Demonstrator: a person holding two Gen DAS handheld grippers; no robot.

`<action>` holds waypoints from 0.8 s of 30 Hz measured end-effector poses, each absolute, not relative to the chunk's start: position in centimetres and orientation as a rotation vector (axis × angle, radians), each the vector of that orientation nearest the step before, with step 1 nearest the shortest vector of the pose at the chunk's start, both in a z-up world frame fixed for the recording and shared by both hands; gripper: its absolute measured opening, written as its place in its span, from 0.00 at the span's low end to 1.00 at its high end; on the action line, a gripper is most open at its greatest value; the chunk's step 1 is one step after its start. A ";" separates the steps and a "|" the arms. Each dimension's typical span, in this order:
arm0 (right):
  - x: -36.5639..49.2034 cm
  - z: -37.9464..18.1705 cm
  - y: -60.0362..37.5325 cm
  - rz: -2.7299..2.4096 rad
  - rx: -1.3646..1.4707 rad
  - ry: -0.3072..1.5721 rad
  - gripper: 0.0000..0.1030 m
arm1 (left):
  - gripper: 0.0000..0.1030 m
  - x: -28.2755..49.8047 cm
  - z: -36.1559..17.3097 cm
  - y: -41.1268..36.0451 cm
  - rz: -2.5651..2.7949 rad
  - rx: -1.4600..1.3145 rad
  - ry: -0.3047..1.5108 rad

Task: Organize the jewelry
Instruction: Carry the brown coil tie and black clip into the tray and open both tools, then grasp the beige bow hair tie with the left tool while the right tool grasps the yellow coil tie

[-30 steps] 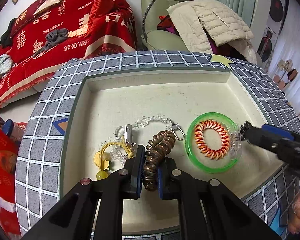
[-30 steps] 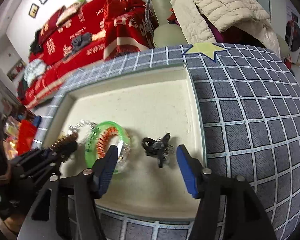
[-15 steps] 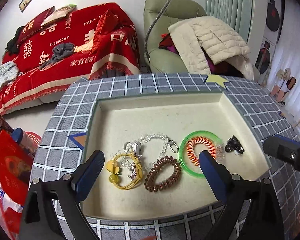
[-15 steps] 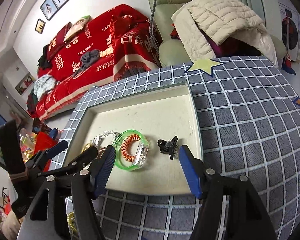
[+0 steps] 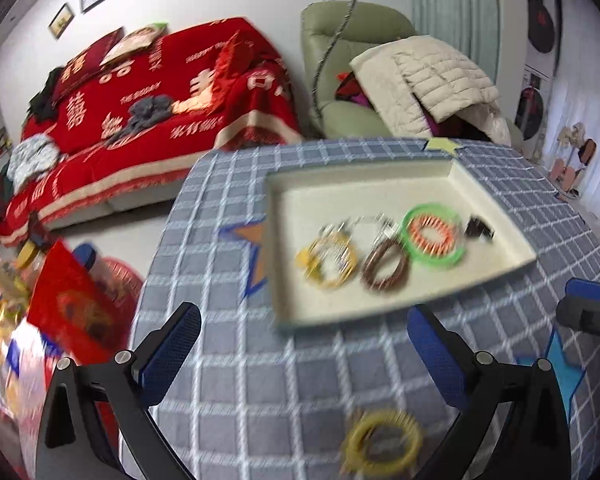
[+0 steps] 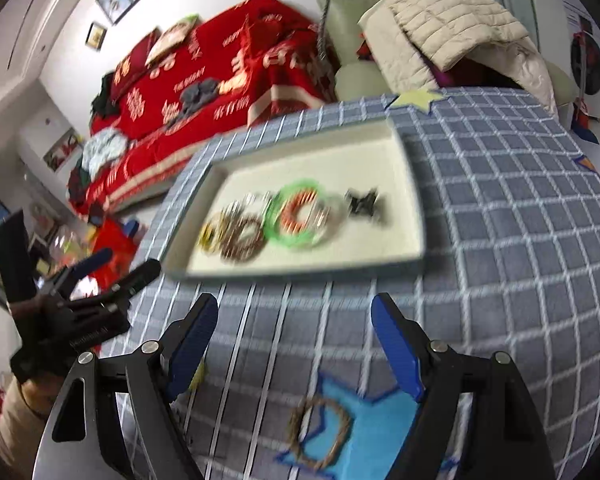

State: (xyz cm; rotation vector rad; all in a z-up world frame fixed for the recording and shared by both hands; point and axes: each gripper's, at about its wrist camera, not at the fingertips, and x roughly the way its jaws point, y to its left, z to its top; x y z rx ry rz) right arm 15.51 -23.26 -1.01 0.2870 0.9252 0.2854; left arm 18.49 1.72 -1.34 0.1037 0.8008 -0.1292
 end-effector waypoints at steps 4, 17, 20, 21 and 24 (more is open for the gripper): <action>14.1 -2.7 -20.3 0.329 0.237 0.979 0.79 | 1.00 15.5 -2.6 4.2 -0.112 0.070 0.829; 14.4 -6.0 -11.4 0.433 -0.007 1.080 0.51 | 1.00 11.8 -6.4 6.1 -0.138 0.136 0.911; 14.8 -6.6 -10.0 0.448 -0.065 1.086 0.47 | 1.00 11.9 -6.6 5.8 -0.146 0.140 0.917; 14.8 -6.6 -10.0 0.448 -0.065 1.086 0.47 | 1.00 12.0 -6.7 5.7 -0.148 0.141 0.919; 14.9 -6.7 -9.1 0.456 -0.122 1.078 0.46 | 1.00 12.1 -6.9 5.3 -0.151 0.145 0.926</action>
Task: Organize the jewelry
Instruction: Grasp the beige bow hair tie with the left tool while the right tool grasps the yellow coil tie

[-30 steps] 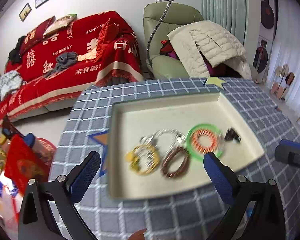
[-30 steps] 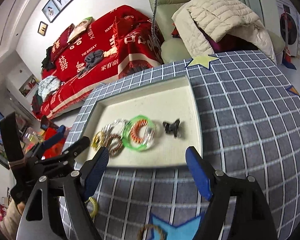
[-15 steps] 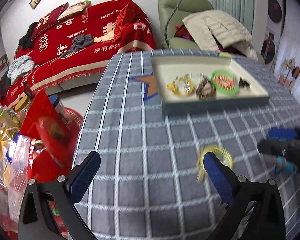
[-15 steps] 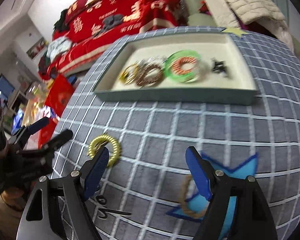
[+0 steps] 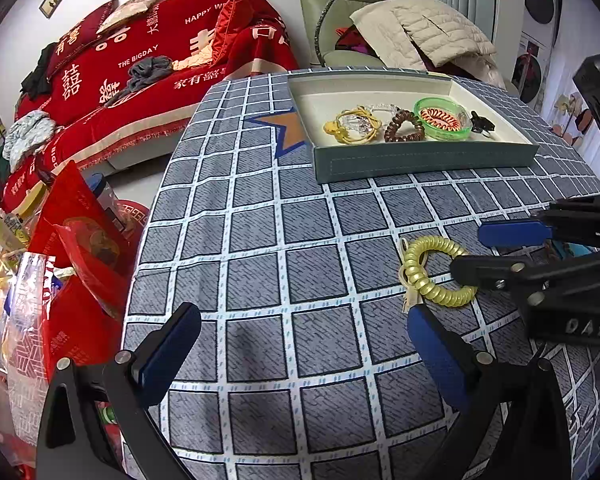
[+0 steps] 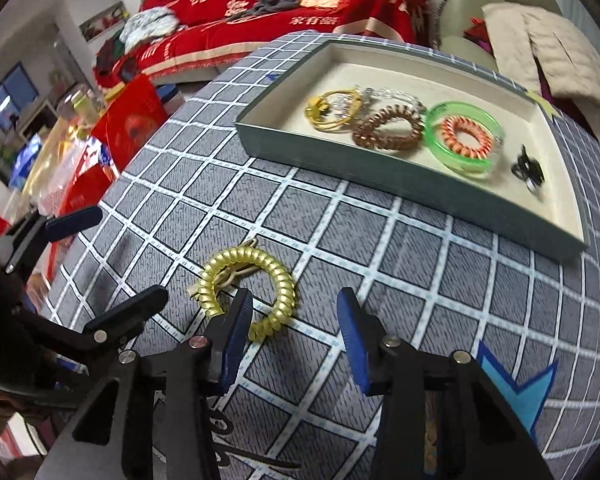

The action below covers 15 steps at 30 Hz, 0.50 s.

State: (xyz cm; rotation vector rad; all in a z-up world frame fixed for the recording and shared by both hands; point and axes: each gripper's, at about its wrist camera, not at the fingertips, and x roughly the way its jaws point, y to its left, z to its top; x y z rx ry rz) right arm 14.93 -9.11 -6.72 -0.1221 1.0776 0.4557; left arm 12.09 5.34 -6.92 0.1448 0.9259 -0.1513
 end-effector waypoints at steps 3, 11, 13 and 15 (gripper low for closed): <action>14.7 -6.9 -8.2 0.434 -0.222 1.057 0.40 | 1.00 12.2 -7.1 5.0 -0.158 0.149 0.931; 14.9 -6.9 -10.3 0.377 -0.242 1.053 0.34 | 1.00 12.9 -7.3 3.4 -0.197 0.156 0.946; 15.1 -6.9 -11.2 0.359 -0.234 1.056 0.34 | 1.00 13.2 -7.5 2.8 -0.208 0.158 0.954; 15.4 -6.9 -12.0 0.345 -0.212 1.061 0.32 | 1.00 13.6 -7.8 2.1 -0.220 0.165 0.969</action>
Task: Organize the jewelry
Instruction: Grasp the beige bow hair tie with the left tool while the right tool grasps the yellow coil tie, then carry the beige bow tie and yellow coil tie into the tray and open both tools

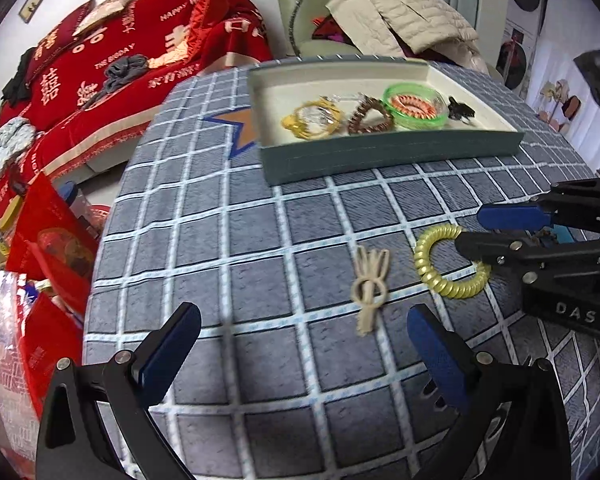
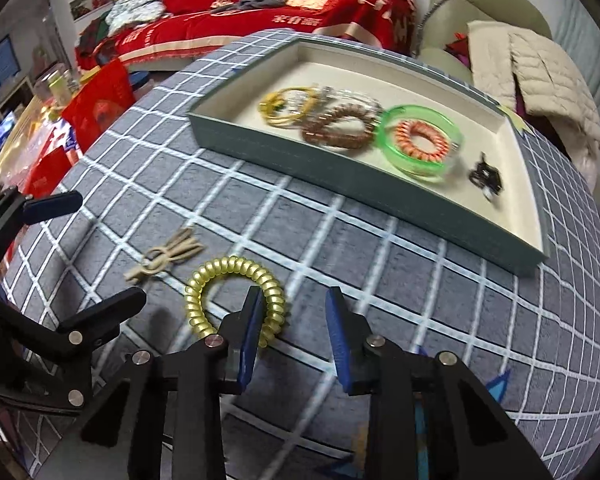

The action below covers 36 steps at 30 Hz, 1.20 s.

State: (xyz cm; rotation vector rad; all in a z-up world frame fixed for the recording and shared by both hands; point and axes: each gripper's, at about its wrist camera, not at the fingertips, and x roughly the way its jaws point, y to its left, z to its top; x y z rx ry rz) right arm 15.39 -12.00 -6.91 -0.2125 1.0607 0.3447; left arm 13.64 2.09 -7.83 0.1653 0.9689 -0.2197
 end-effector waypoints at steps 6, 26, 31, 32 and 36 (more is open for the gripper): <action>15.3 -6.9 -12.3 0.342 -0.208 1.053 0.29 | 0.97 14.4 -8.0 0.9 -0.264 0.133 0.993; 14.3 -3.8 -14.1 0.356 -0.075 0.973 0.10 | 0.39 13.9 -4.0 1.6 -0.309 0.021 0.893; 14.9 -1.7 -16.2 0.333 -0.004 0.936 0.10 | 0.39 14.8 -1.9 1.6 -0.315 0.003 0.844; 15.2 -1.3 -16.7 0.326 0.010 0.928 0.10 | 0.39 15.1 -1.4 1.5 -0.317 0.002 0.834; 16.8 0.5 -19.1 0.279 0.057 0.896 0.10 | 0.39 17.2 0.1 0.9 -0.300 -0.004 0.803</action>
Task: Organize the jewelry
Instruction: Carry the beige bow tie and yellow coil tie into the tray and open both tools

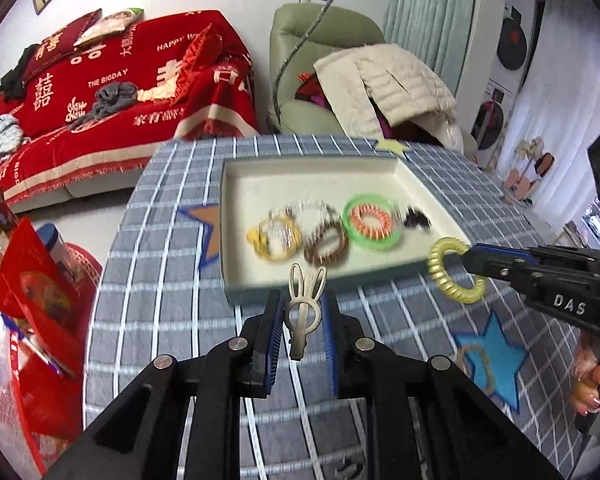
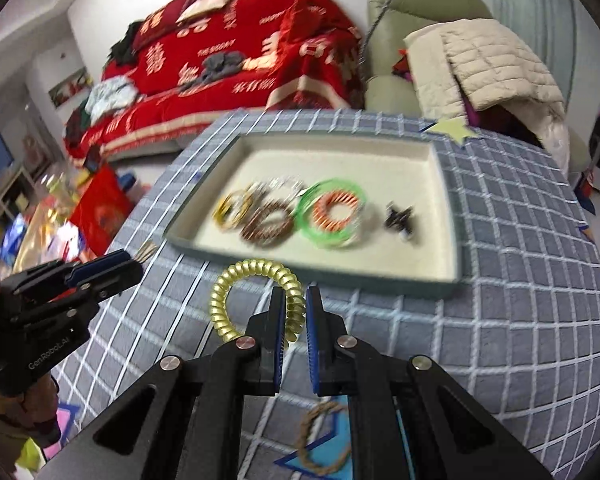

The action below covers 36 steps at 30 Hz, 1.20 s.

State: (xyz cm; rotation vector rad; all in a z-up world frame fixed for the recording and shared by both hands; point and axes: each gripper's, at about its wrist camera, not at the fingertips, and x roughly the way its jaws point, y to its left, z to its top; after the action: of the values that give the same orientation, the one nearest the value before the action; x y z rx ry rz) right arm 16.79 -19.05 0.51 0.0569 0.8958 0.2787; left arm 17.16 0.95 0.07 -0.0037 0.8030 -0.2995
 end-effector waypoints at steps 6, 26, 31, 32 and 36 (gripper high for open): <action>20.0 2.3 -21.8 0.220 0.115 0.866 0.10 | 0.39 21.0 1.6 -0.3 -0.282 -0.007 0.777; 31.8 -2.4 -24.4 0.071 0.160 0.898 0.10 | 0.39 33.6 -3.8 -4.1 -0.140 0.018 0.864; 32.8 -3.8 -24.3 0.061 0.152 0.921 0.10 | 0.39 34.2 -5.6 -4.6 -0.128 0.037 0.894; 33.0 -4.2 -24.2 0.061 0.151 0.930 0.10 | 0.39 34.2 -5.7 -4.7 -0.128 0.042 0.897; 33.5 -5.7 -24.1 0.061 0.155 0.967 0.10 | 0.39 34.2 -6.4 -4.8 -0.132 0.051 0.907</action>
State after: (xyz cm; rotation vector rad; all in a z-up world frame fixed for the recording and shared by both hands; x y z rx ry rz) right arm 33.51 -24.11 -5.74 0.1555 0.9672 0.0613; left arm 34.22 -4.83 -6.37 0.0515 0.9074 -0.1317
